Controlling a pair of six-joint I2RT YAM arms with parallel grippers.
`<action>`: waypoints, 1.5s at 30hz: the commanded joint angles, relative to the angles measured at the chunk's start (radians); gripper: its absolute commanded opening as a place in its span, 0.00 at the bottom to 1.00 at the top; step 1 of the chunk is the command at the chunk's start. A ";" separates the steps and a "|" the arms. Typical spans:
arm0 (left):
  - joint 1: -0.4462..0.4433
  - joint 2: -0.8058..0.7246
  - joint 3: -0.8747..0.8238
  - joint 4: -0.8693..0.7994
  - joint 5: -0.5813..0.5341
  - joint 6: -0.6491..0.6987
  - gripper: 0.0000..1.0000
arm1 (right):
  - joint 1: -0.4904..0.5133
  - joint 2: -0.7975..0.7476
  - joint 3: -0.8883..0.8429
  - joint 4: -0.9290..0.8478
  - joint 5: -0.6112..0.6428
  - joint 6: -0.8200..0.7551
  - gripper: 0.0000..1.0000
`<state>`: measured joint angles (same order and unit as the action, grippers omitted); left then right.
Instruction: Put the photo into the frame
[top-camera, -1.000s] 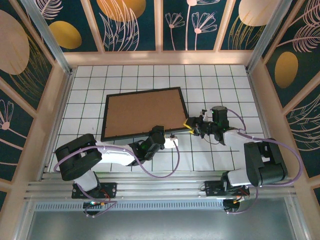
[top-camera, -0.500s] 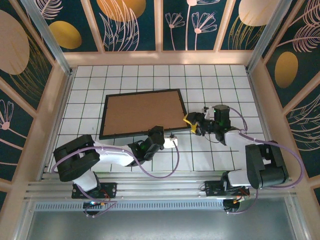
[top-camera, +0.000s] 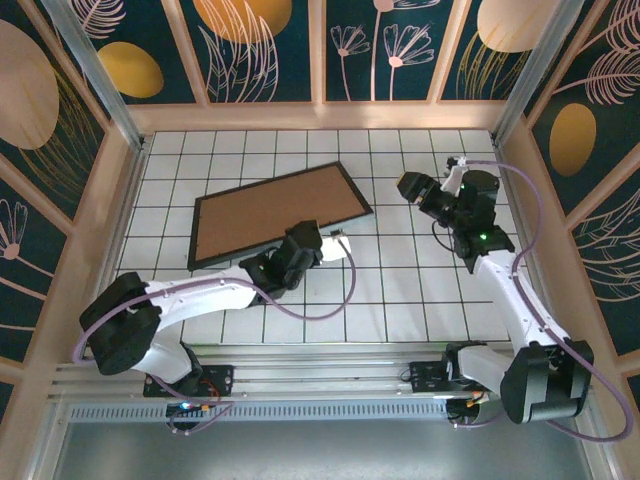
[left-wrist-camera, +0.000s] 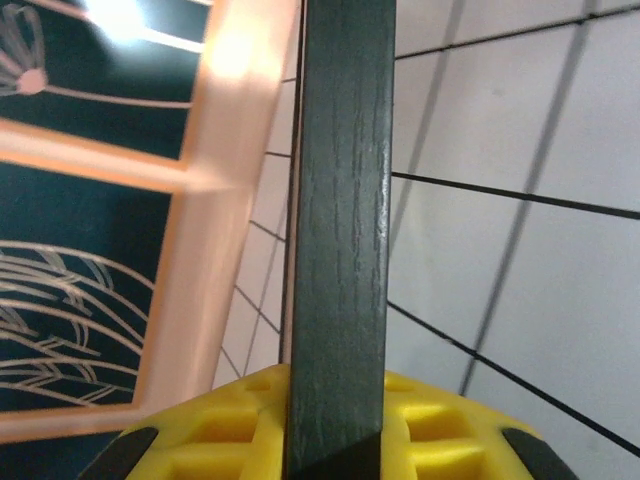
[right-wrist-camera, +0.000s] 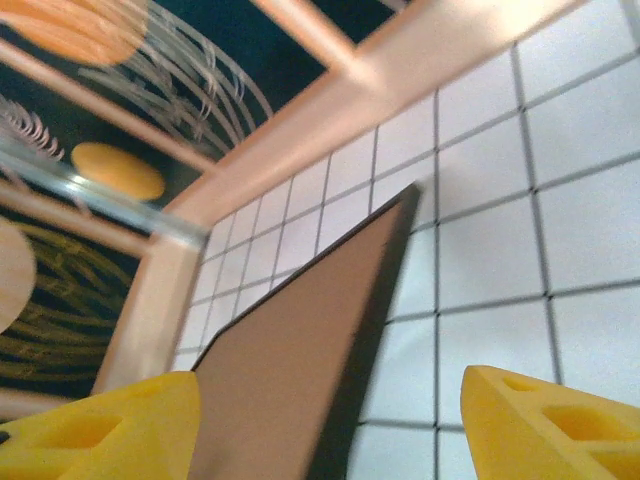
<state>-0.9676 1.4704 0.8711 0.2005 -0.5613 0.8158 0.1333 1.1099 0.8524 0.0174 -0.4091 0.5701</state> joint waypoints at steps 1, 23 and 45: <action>0.041 -0.094 0.131 -0.010 0.025 -0.141 0.00 | 0.025 -0.022 0.042 -0.045 0.185 -0.151 0.70; 0.272 -0.180 0.636 -0.233 0.365 -0.512 0.00 | 0.174 -0.032 0.056 0.037 0.241 -0.302 0.70; 0.523 -0.190 0.714 -0.160 0.576 -1.069 0.00 | 0.257 0.094 0.137 0.009 0.211 -0.342 0.70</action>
<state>-0.4686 1.3403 1.5200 -0.2054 -0.0414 -0.0994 0.3859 1.1938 0.9485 0.0200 -0.1848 0.2440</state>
